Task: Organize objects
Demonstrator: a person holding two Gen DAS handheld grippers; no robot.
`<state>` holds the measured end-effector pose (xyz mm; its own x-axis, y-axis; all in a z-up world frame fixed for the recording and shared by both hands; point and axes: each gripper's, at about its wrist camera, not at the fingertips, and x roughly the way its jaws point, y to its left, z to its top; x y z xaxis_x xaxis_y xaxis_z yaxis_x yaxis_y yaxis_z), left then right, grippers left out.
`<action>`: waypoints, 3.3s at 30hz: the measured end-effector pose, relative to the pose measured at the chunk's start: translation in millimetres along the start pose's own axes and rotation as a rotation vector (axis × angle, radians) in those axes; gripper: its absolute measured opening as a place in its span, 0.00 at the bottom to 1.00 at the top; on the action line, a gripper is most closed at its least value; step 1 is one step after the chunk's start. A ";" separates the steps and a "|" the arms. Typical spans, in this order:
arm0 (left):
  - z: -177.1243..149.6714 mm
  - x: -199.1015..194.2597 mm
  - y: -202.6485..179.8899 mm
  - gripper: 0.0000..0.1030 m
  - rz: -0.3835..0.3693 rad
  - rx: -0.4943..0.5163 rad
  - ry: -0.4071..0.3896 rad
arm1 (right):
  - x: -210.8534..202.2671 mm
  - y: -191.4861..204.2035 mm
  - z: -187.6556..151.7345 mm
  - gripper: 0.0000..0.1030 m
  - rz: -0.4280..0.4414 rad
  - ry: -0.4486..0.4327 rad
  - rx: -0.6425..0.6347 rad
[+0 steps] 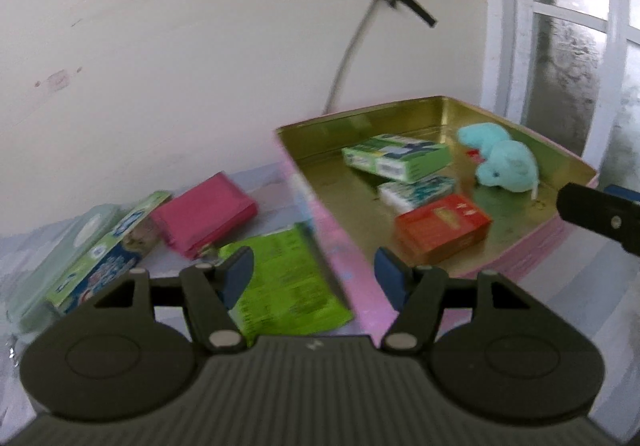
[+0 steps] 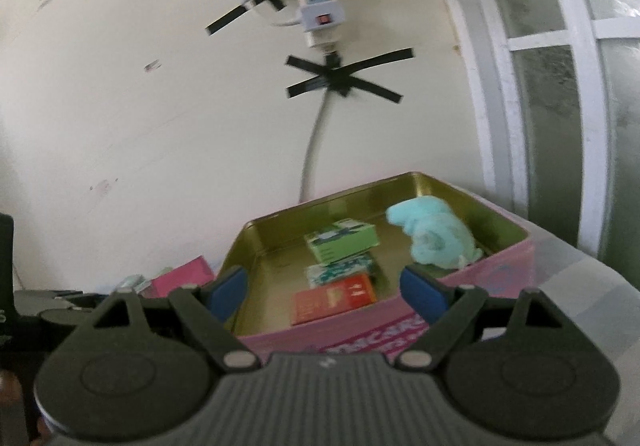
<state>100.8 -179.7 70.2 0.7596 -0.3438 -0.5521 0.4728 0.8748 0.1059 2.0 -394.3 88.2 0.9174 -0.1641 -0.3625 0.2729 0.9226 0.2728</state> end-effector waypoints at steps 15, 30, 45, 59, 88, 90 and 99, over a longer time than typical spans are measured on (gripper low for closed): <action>-36.7 16.0 107.4 0.67 0.137 -0.160 0.045 | 21.3 101.7 -29.0 0.83 0.105 0.068 -0.237; -76.3 10.9 240.8 0.67 0.207 -0.569 0.045 | 152.4 215.9 -29.9 0.80 0.164 0.305 -0.632; -72.6 -0.9 229.9 0.67 0.164 -0.511 0.022 | 239.6 202.1 -28.3 0.76 0.146 0.725 -0.524; -71.8 1.1 160.7 0.67 -0.227 -0.249 0.058 | 26.3 109.1 -55.5 0.96 0.339 0.318 -0.429; -85.3 -18.1 42.9 0.75 -0.377 -0.179 0.267 | 38.0 78.4 -97.9 1.00 0.296 0.455 -0.316; -84.6 -17.5 39.9 0.74 -0.367 -0.179 0.263 | 37.1 77.1 -98.9 1.00 0.301 0.446 -0.312; -76.7 -21.6 34.9 0.62 -0.344 -0.214 0.260 | 17.7 77.9 -99.6 0.62 0.361 0.405 -0.308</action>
<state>66.7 -115.6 22.4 0.4257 -0.5523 -0.7167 0.5538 0.7855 -0.2764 10.7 -290.6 14.3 0.7368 0.2664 -0.6214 -0.1854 0.9635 0.1932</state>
